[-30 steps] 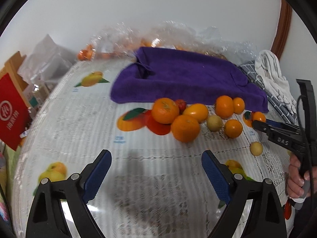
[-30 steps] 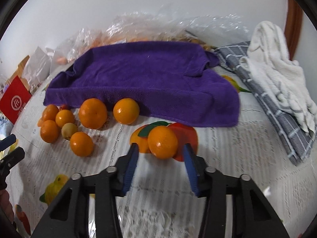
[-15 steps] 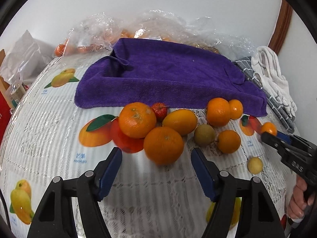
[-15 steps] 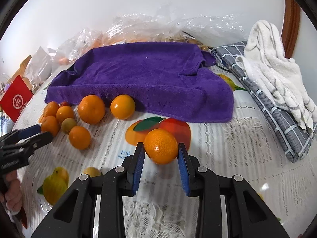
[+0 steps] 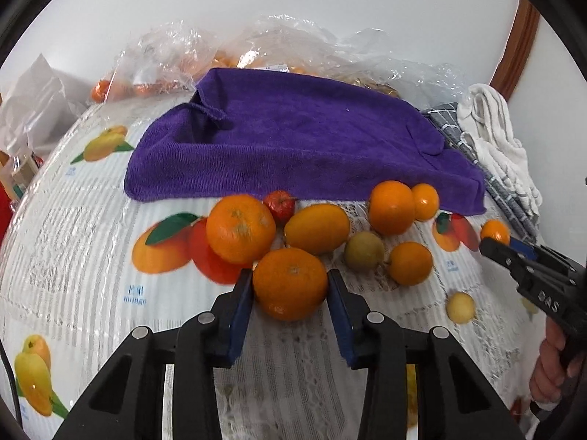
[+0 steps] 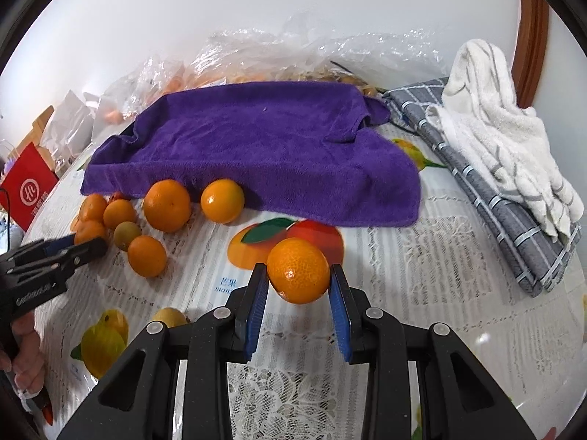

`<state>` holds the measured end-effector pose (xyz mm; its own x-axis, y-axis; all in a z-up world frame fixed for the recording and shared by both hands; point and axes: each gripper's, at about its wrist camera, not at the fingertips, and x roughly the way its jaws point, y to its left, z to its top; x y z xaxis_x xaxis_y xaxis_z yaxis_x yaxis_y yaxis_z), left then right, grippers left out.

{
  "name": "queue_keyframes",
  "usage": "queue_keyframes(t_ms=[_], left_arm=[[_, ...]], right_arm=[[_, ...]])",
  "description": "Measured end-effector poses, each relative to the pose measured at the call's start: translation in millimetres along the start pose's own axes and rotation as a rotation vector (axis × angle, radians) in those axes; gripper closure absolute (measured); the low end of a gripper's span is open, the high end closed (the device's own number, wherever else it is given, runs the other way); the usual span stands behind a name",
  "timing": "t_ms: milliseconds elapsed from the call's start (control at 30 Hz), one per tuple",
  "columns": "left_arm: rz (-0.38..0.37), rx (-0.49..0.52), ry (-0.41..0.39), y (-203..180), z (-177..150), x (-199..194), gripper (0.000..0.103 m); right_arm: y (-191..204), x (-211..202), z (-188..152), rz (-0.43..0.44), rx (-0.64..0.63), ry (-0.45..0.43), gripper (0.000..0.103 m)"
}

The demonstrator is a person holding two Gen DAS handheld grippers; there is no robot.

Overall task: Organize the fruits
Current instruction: 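Close the right tool on a tangerine while the left tool grasps another tangerine, then carry both held tangerines up and over the purple towel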

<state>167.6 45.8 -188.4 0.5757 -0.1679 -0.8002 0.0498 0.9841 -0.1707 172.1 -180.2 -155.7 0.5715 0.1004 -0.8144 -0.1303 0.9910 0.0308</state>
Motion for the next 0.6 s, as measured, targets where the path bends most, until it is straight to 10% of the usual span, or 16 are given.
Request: queue_keyframes(t_ms=[600], left_arm=[[0.022,-0.02,-0.137,3,78,-63,0.065]], right_arm=[[-8,-36,75,-0.002,0.037,-0.126,0.07]])
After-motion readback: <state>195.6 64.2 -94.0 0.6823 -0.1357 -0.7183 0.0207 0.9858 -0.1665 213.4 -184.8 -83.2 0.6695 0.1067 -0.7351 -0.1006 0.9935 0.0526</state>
